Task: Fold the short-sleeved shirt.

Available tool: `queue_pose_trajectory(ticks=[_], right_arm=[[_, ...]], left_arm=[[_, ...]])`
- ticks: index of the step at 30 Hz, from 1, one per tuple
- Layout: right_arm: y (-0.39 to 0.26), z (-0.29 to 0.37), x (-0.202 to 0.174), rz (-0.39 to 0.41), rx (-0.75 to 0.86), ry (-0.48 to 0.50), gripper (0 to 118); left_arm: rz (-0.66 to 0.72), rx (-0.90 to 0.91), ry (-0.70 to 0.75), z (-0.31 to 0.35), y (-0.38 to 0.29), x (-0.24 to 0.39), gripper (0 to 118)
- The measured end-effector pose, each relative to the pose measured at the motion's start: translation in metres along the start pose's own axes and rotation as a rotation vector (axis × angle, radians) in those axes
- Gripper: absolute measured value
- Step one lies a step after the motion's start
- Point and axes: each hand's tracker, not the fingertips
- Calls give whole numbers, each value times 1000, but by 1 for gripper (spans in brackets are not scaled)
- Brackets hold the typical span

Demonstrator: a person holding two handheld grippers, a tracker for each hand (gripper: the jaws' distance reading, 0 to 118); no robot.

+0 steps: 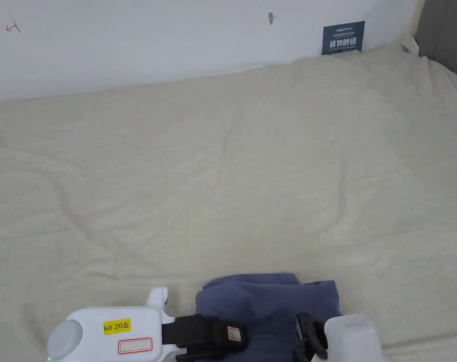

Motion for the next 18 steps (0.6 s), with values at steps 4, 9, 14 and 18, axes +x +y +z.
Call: queue_pose_trajectory(ticks=[4, 9, 14, 18], right_arm=[[28, 17, -7, 18, 152, -40, 0], [59, 38, -24, 90, 376, -107, 0], [78, 46, -44, 141, 447, -87, 0], [88, 42, -68, 168, 481, -54, 0]], left_arm=[[-58, -17, 62, 10, 3, 12, 28], [-106, 17, 133, 43, 12, 19, 28], [-138, 89, 262, 109, 20, 17, 28], [-150, 150, 381, 171, 24, 7, 28]])
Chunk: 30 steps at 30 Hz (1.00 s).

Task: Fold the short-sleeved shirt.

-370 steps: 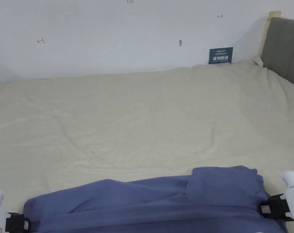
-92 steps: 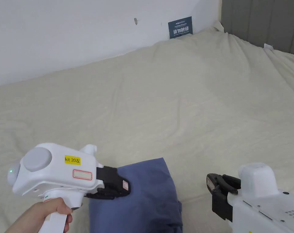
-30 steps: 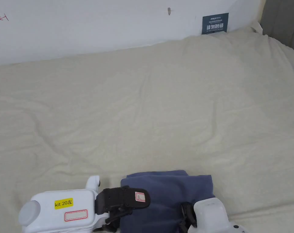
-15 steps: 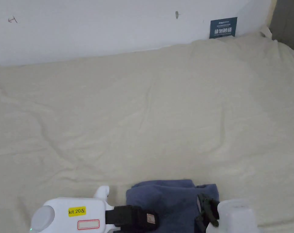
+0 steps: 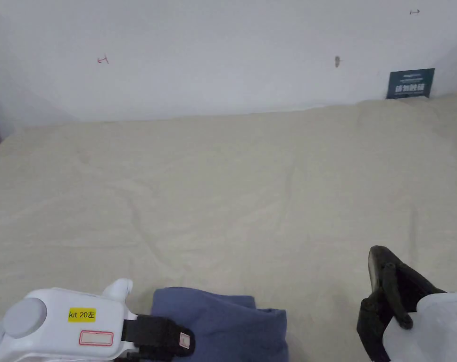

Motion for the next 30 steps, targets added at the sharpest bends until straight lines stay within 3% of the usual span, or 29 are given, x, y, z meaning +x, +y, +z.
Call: queue_pose_trajectory(ticks=[11, 14, 17, 21, 24, 25, 28, 30], right_arm=[[15, -27, -77, -16, 49, 84, 0], [20, -36, -88, -15, 52, 85, 0], [20, -44, -94, -6, 49, 69, 0], [18, -54, -99, -6, 24, 57, 0], [18, -62, -102, 11, 0, 52, 0], [18, -62, -102, 17, -2, 52, 0], [18, -62, -101, 26, -12, 47, 0], [16, -63, -101, 44, -24, 53, 0]], left_arm=[[15, 40, 440, 150, 42, -129, 28], [27, 16, 589, 179, 54, -150, 28], [72, -7, 601, 202, 66, -172, 28], [-15, -29, 787, 220, 84, -187, 28], [10, -40, 840, 236, 97, -212, 28], [65, 20, 881, 243, 98, -221, 28], [22, 44, 976, 247, 99, -239, 28], [70, 52, 1070, 250, 98, -243, 49]])
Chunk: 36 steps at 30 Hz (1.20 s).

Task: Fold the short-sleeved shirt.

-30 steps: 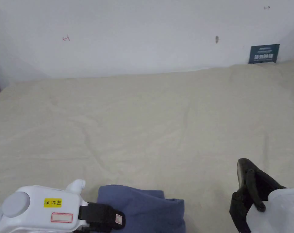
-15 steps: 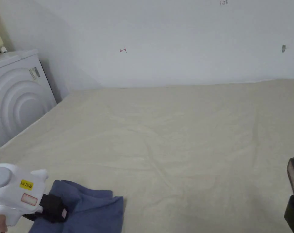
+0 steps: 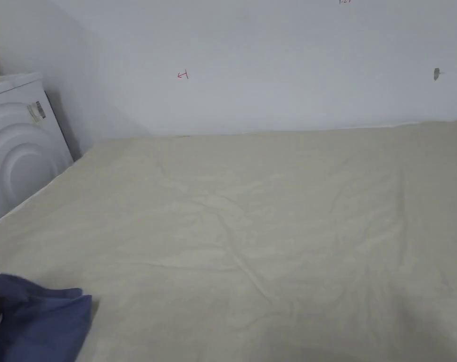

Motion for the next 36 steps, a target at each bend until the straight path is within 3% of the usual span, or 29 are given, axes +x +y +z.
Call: queue_pose_trajectory(ticks=[1, 3, 9, 10, 11, 13, 14, 15, 16, 17, 19, 24, 27, 30, 33, 36], right_arm=[[-1, -1, -1, 7, -6, -3, 0], [-2, -3, -1, 10, -19, 6, 0], [-3, 0, 2, -3, -25, 10, 0], [-3, 2, 3, -3, -25, 10, 0], [-2, 3, 4, -4, -27, 9, 0], [-3, 7, 11, -12, -25, 8, 0], [-2, 8, 13, -13, -27, 4, 0], [-1, 11, 17, -16, -27, 2, 0], [0, 13, 23, -26, -27, 0, 0], [0, 16, 28, -32, -25, -7, 0], [5, 20, 37, -30, -19, -12, 0], [12, 33, 62, -36, -13, -17, 0], [16, 40, 79, -83, -22, -15, 0], [21, 51, 88, -58, -23, -28, 0], [24, 62, 95, -55, -10, -54, 0], [28, 71, 103, -105, -4, -55, 0]], left_arm=[[14, -4, 0, -2, 1, -2, 79], [43, 25, -4, -1, 1, -7, 114], [98, 73, -89, 23, -8, -4, 117], [119, 79, -117, 27, -10, -2, 110], [147, 82, -173, 32, -13, 0, 96], [164, 152, -257, 48, -24, 7, 49], [168, 198, -305, 55, -29, 13, 35], [162, 231, -293, 64, -36, 19, 25], [150, 292, -305, 75, -45, 30, 7], [137, 355, -290, 87, -54, 42, 1], [131, 480, -256, 116, -77, 75, 1], [108, 651, -376, 178, -140, 151, 0], [150, 745, -381, 211, -174, 198, 0], [234, 841, -387, 236, -203, 239, 0], [214, 856, -310, 257, -220, 281, 0], [210, 948, -230, 275, -232, 317, 0]])
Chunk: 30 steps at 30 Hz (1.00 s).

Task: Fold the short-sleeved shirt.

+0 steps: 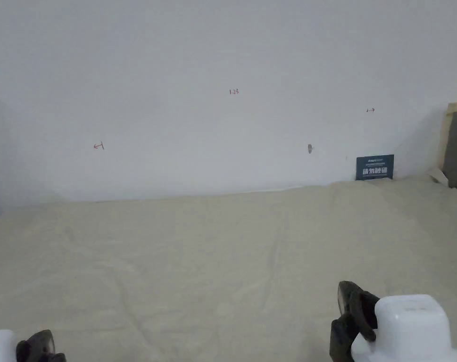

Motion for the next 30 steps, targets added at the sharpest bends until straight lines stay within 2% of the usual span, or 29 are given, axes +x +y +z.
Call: queue_pose_trajectory(ticks=[4, 5, 7, 8, 9, 13, 18, 19, 20, 21, 22, 23, 26, 30], right_arm=[[0, 8, 2, 14, 21, -4, 0], [1, 10, 2, 19, 22, -6, 0], [0, 14, -1, 32, 32, -22, 0], [0, 16, -1, 25, 35, -22, 0], [0, 17, 0, 16, 36, -12, 0], [1, 19, 1, 38, 56, 17, 0], [4, 25, 4, 37, 87, 13, 0], [5, 25, 6, 31, 91, 16, 10], [7, 26, 6, 31, 92, 19, 33], [9, 25, 6, 31, 83, 27, 65], [10, 24, 6, 18, 67, 34, 103], [9, 26, 7, 2, 80, 31, 109], [22, 30, 11, -117, 46, 18, 109], [31, 30, 9, -42, 10, 19, 109]], left_arm=[[-12, 137, 16, 27, 0, 50, 0], [-32, 158, -15, 32, -3, 59, 0], [-99, 229, 61, 45, -9, 80, 0], [-145, 261, 54, 49, -11, 87, 0], [-158, 265, 75, 52, -13, 94, 0], [-135, 241, -57, 58, -16, 106, 0], [-114, 223, -75, 57, -11, 101, 1], [-116, 224, -76, 56, -11, 101, 12], [-117, 228, -53, 55, -11, 103, 34], [-123, 222, -54, 53, -9, 102, 66], [-129, 214, -56, 52, -7, 102, 107], [-123, 221, -53, 53, -8, 102, 118], [-90, 238, -72, 59, -4, 99, 118], [-101, 207, -75, 54, 1, 98, 118]])
